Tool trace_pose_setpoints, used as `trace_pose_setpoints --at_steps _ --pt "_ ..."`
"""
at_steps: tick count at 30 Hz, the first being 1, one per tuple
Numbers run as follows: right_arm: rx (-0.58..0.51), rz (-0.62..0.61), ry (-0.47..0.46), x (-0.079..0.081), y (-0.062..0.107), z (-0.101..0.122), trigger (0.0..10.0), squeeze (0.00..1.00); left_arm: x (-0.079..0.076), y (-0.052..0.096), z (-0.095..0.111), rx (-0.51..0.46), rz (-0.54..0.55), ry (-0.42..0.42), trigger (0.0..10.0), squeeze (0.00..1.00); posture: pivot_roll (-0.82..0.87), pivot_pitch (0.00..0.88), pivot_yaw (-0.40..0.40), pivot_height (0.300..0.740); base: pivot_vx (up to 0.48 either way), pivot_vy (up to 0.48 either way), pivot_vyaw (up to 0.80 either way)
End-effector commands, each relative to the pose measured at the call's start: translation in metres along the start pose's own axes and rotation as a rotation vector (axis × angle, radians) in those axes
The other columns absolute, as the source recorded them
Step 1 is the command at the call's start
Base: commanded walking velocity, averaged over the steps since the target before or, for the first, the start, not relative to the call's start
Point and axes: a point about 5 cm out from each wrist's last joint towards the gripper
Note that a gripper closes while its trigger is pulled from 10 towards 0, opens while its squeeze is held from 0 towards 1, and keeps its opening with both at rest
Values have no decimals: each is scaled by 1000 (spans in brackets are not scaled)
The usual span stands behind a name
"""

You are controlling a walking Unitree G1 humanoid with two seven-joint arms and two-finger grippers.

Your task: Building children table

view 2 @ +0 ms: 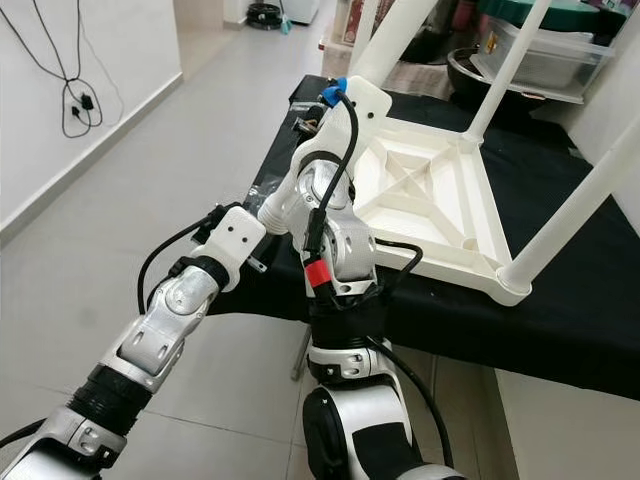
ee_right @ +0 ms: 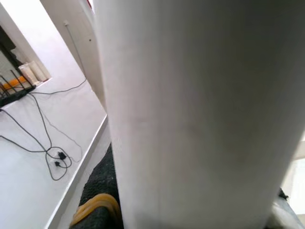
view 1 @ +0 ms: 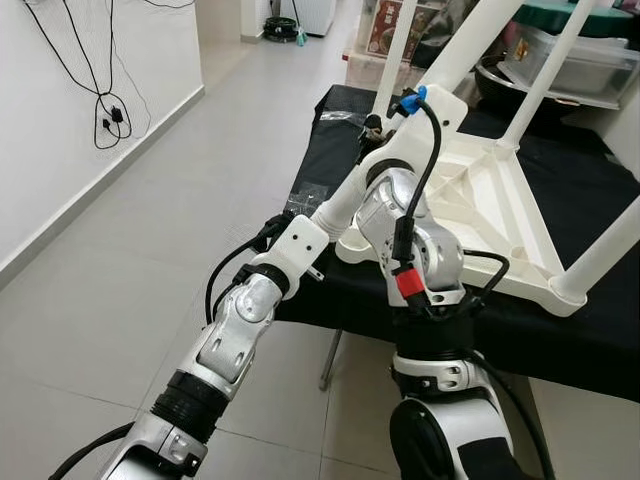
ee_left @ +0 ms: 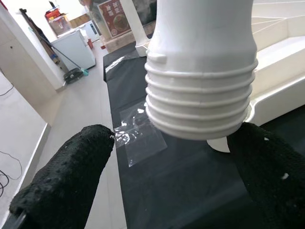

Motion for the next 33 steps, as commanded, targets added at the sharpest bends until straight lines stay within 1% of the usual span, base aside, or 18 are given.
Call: trace_pose_setpoints --at_steps 1,6,7,11,16,24,33 --pt "132 -3 -73 2 14 -34 10000 0 0 -3 6 -31 -6 1 10000 0 79 54 -116 740 0 0 0" --pt "153 30 -85 7 16 -35 10000 0 -1 -7 8 -44 -24 -1 10000 0 74 65 -114 740 0 0 0" --pt "165 38 -86 8 17 -36 10000 0 -2 -10 11 -61 -28 5 10000 0 71 75 -113 740 0 0 0" --pt "168 38 -86 8 17 -36 10000 0 -2 -11 13 -68 -27 8 10000 0 71 69 -113 740 0 0 0" --pt "179 56 -75 7 19 -37 10000 0 2 -18 16 -69 2 7 10000 0 65 68 -110 740 0 0 0" --pt "186 81 -75 10 22 -37 10000 0 6 -21 15 -72 12 12 10000 0 67 71 -109 740 0 0 0" --pt "203 123 -81 17 26 -38 10000 0 6 -23 13 -64 5 18 10000 0 60 78 -108 740 0 0 0"
Point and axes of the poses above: a point about 5 cm out from each wrist's last joint towards the gripper, its own y axis pointing back from the gripper into the wrist, its own z axis along the axis of the wrist's last joint, x = y × z, and after that the axes turned 15 degrees about -y, right-handed
